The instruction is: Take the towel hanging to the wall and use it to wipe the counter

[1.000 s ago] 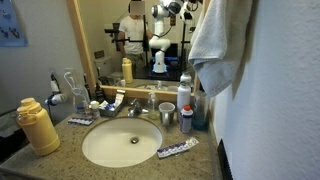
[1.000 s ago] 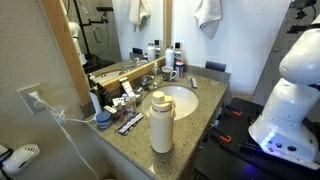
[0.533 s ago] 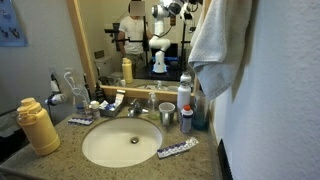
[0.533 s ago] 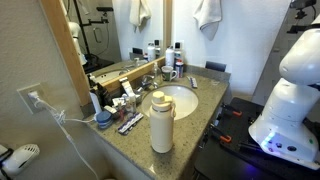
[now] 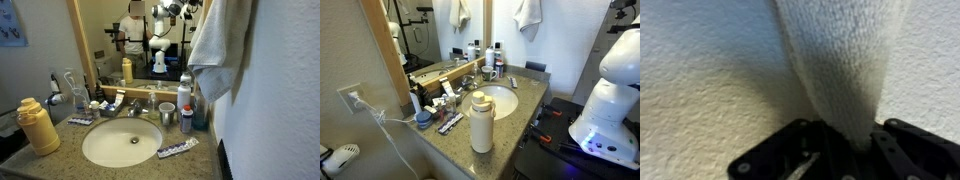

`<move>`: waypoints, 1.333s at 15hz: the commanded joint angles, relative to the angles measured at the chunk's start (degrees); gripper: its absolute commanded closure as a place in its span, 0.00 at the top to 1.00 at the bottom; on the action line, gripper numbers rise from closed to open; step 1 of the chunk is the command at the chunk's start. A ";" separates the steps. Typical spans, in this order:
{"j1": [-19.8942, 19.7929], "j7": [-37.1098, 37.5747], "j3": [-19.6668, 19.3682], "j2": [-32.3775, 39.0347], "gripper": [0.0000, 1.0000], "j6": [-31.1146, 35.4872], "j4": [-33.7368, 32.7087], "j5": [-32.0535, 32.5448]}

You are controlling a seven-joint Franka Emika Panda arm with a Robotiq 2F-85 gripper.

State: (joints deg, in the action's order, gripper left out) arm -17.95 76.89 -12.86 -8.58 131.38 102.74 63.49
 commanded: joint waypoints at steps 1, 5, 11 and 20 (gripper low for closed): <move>0.53 -0.08 -0.69 -1.04 0.03 -1.36 0.96 -0.39; 0.48 0.18 -0.78 -1.32 0.51 -1.31 1.11 -0.67; 0.35 0.39 -1.08 -1.71 0.97 -1.32 1.39 -0.99; 0.85 1.29 -0.56 -4.00 1.00 -1.37 2.82 0.02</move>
State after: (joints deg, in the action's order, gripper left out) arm -17.79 76.90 -14.03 -10.14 131.32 103.42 62.86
